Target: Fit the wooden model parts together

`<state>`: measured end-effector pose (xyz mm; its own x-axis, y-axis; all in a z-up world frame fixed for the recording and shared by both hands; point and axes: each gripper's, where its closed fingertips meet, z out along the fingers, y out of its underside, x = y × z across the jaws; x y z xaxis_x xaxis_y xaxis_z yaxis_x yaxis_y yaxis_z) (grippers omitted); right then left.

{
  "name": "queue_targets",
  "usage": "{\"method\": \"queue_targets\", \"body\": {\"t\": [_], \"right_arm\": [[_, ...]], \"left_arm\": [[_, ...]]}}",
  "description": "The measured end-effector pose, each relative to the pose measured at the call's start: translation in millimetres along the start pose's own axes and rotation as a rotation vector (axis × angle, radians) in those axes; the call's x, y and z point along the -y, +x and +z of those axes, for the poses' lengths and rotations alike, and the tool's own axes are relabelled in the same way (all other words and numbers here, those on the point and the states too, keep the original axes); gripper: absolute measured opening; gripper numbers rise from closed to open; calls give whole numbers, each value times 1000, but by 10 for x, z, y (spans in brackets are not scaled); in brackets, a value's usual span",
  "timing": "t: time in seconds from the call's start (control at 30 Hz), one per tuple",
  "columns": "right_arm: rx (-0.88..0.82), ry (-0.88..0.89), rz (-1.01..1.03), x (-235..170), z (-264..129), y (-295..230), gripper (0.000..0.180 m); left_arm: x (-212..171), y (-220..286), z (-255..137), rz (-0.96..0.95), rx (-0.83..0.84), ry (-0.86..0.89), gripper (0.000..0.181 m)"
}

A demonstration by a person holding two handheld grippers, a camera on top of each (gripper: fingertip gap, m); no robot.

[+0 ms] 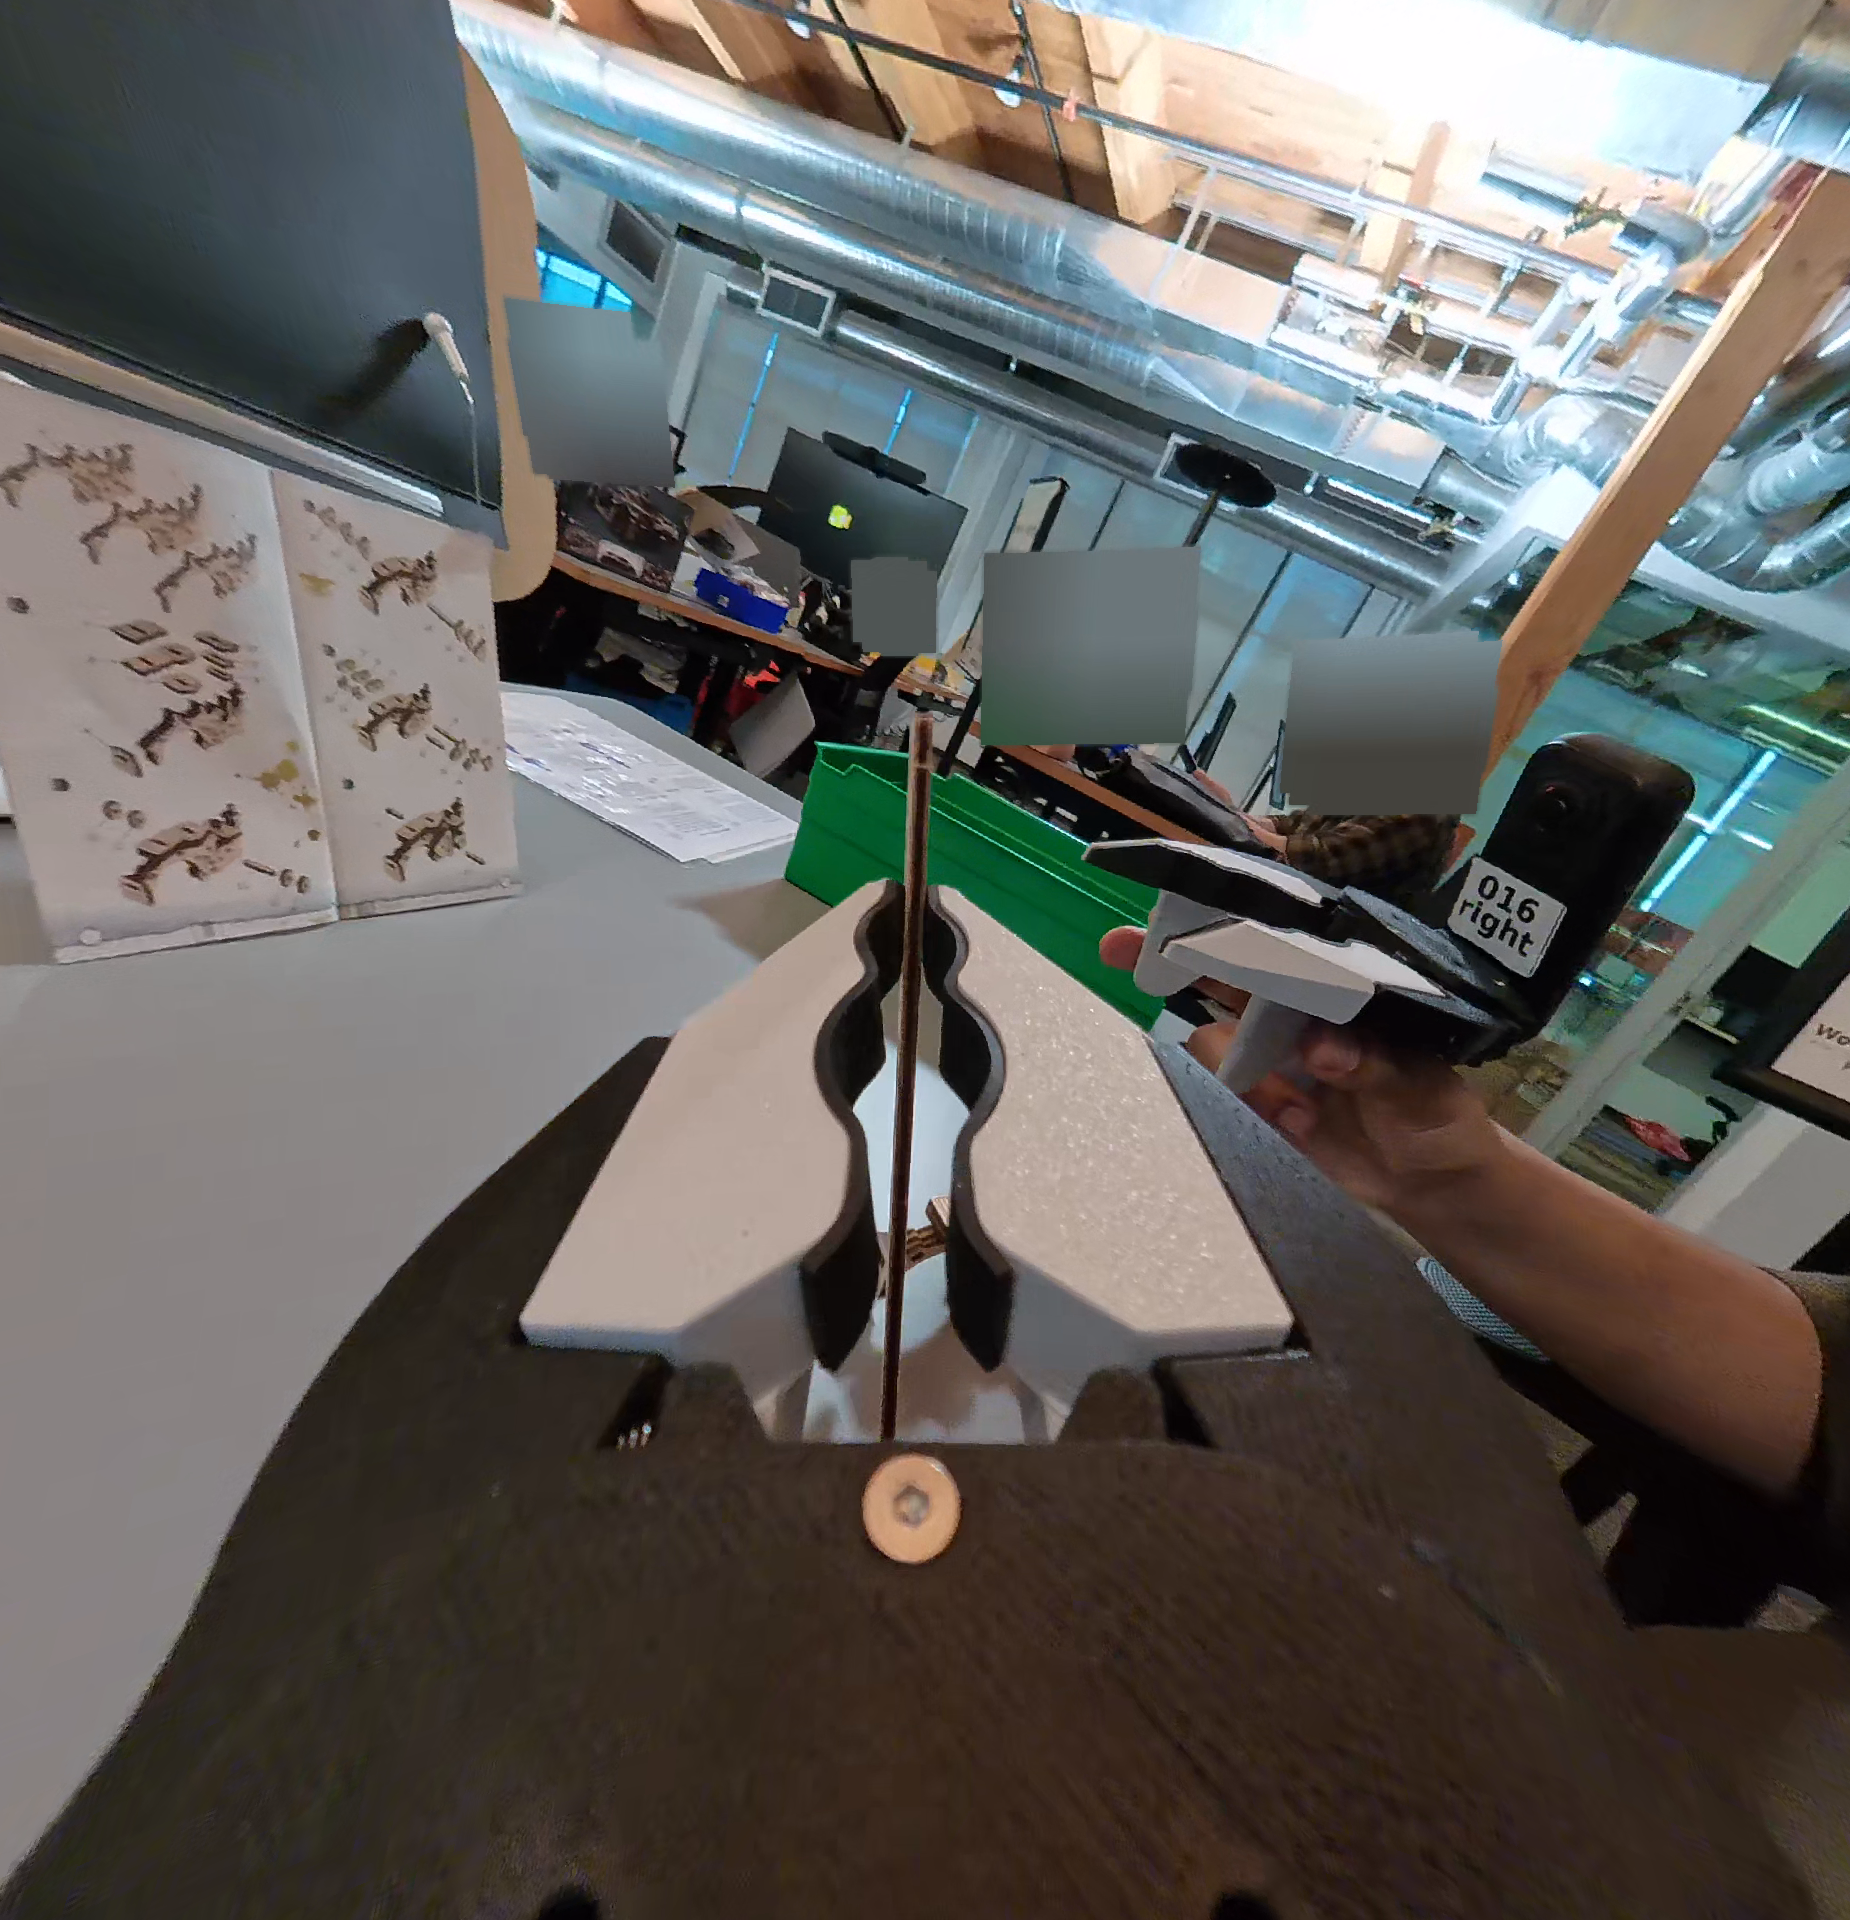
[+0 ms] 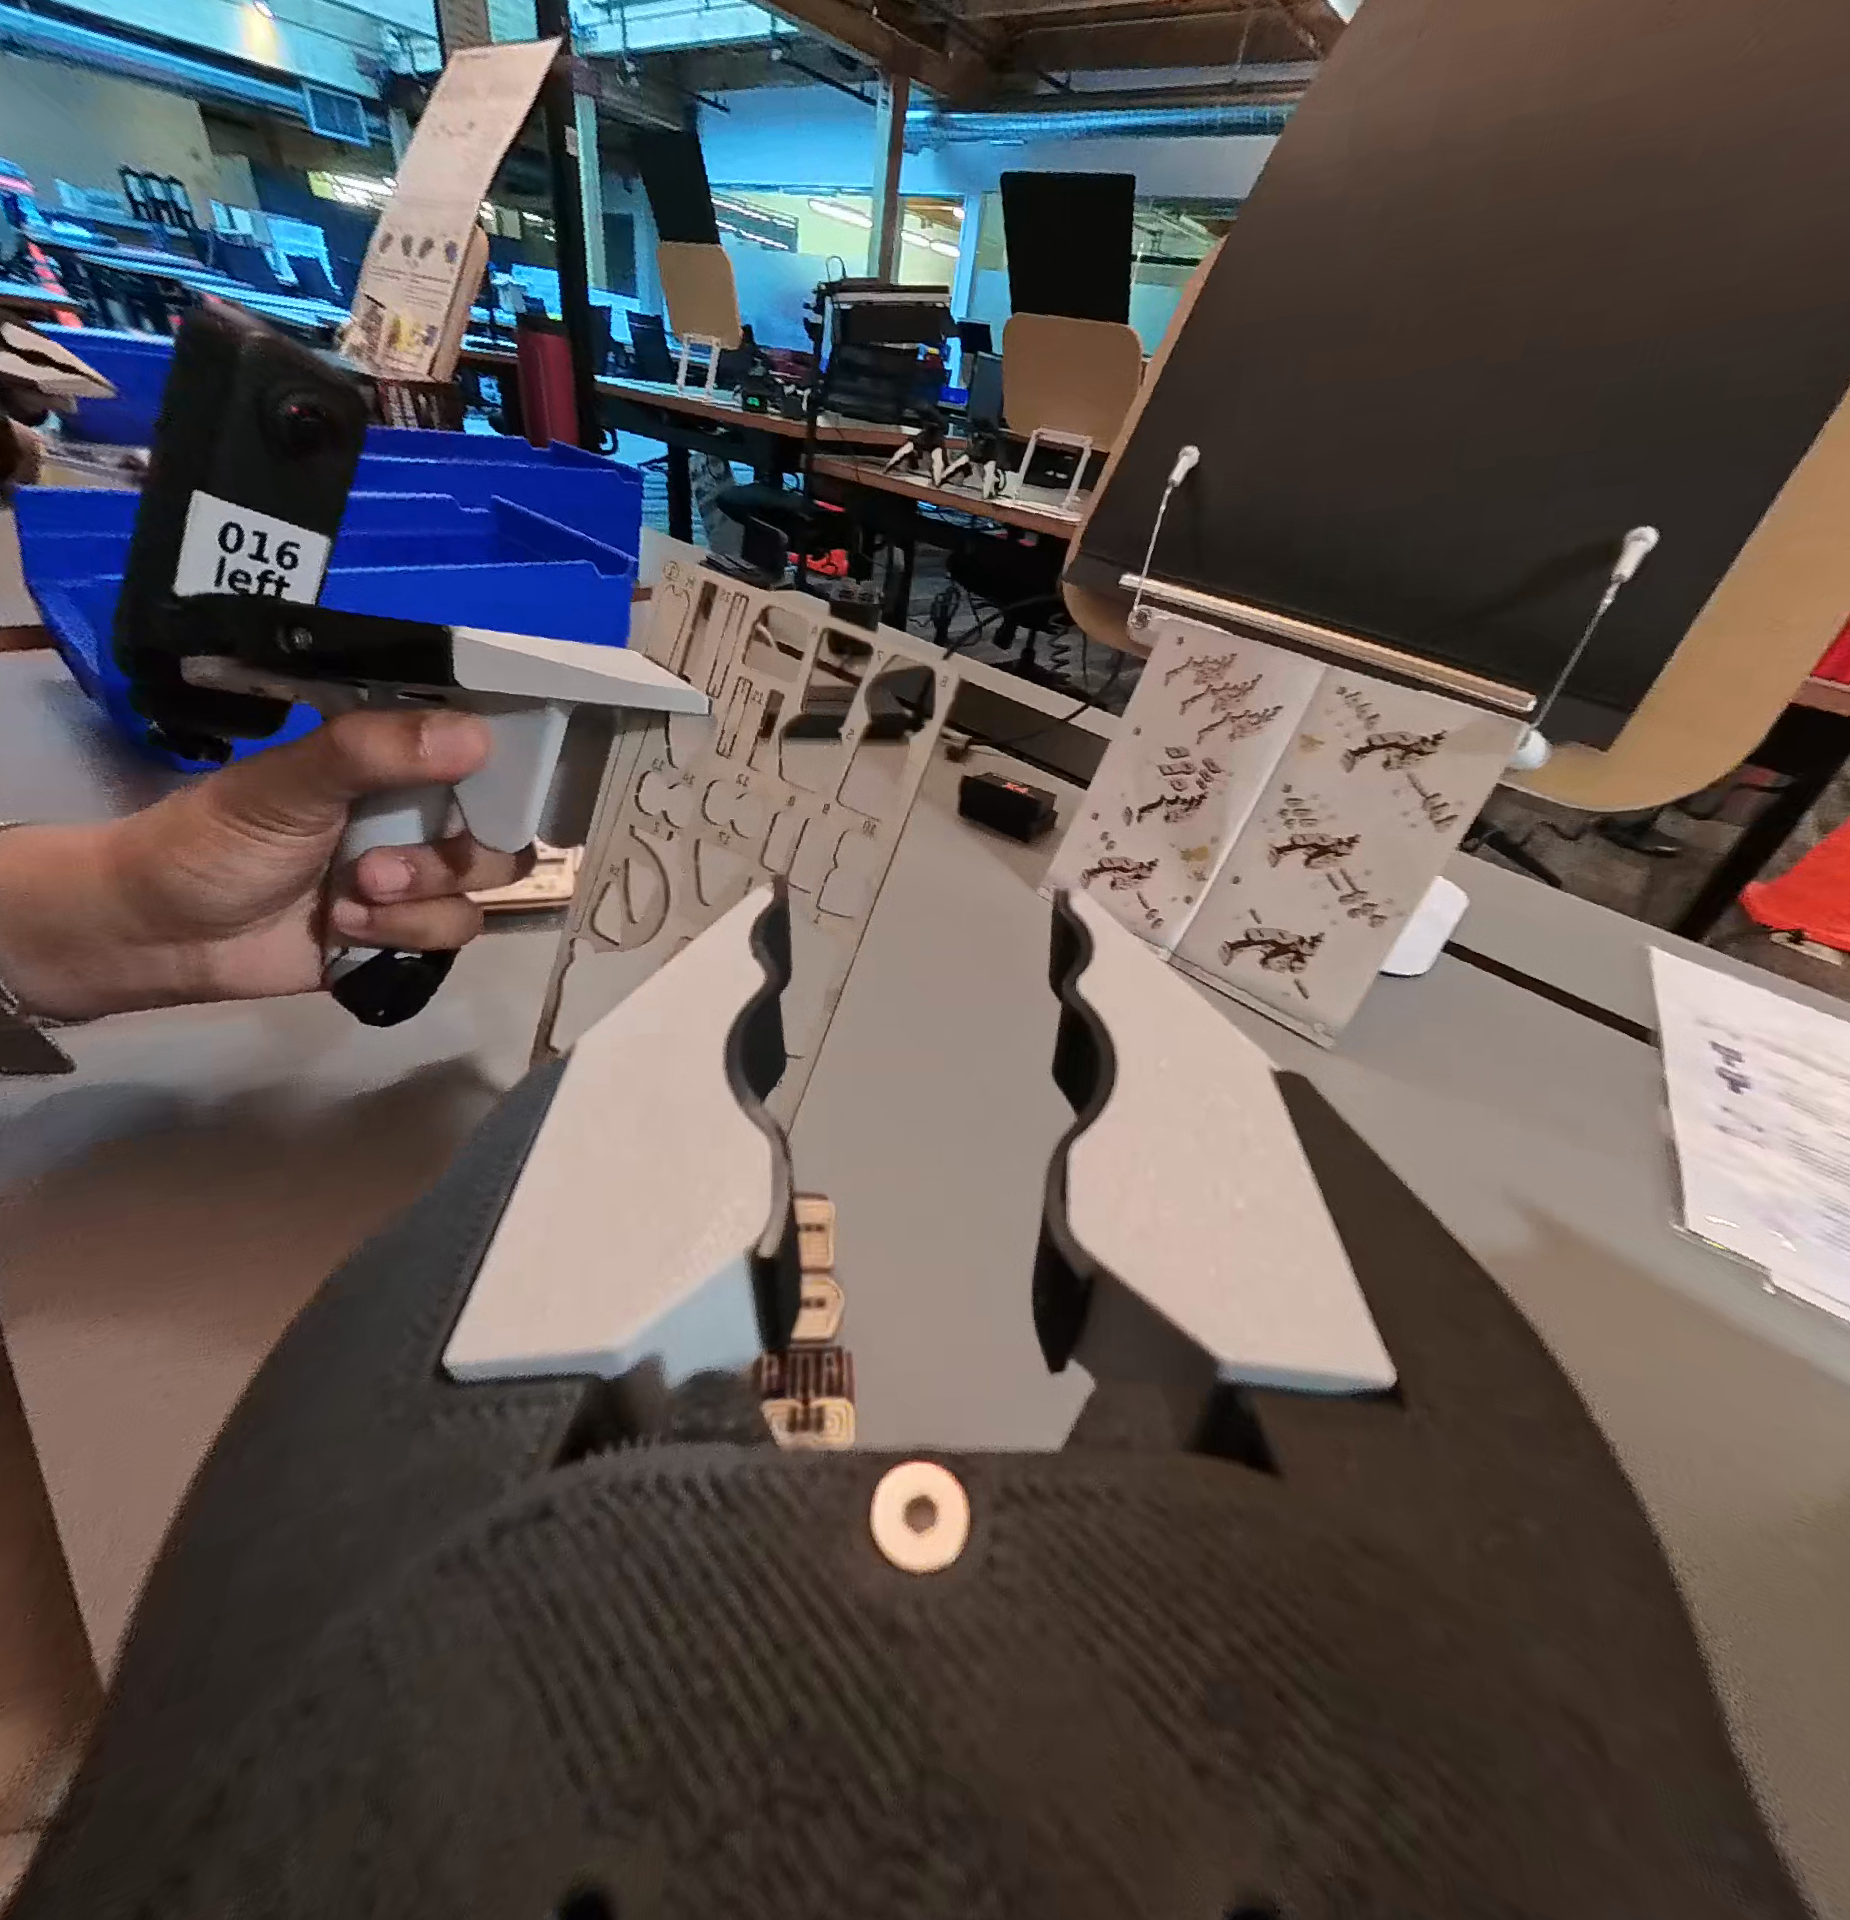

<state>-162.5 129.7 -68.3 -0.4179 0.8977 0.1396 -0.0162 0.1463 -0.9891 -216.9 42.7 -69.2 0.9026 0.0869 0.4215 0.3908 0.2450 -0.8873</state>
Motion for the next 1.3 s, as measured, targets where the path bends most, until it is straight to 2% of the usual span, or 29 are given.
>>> {"method": "queue_targets", "body": {"t": [0.17,0.4,0.53,0.7,0.83,0.97,1.07,1.3], "right_arm": [[47,7,22,37,129,-98,52],[142,-11,59,75,485,-371,75],[346,-38,149,115,647,-809,71],[499,-18,248,202,711,-1137,50],[519,-11,344,179,737,-1139,36],[526,-42,386,121,728,-1096,37],[489,-70,400,39,729,-1034,44],[468,-107,421,-19,659,-910,41]], "left_arm": [[81,19,-170,3,18,43,0],[168,256,-508,-22,-49,108,0],[110,351,-643,-44,-70,93,0],[19,429,-703,2,-30,60,0],[2,450,-683,10,1,61,0],[-46,421,-633,2,21,43,0],[-118,391,-548,-4,43,12,0],[-164,398,-425,-47,15,0,0]]}}
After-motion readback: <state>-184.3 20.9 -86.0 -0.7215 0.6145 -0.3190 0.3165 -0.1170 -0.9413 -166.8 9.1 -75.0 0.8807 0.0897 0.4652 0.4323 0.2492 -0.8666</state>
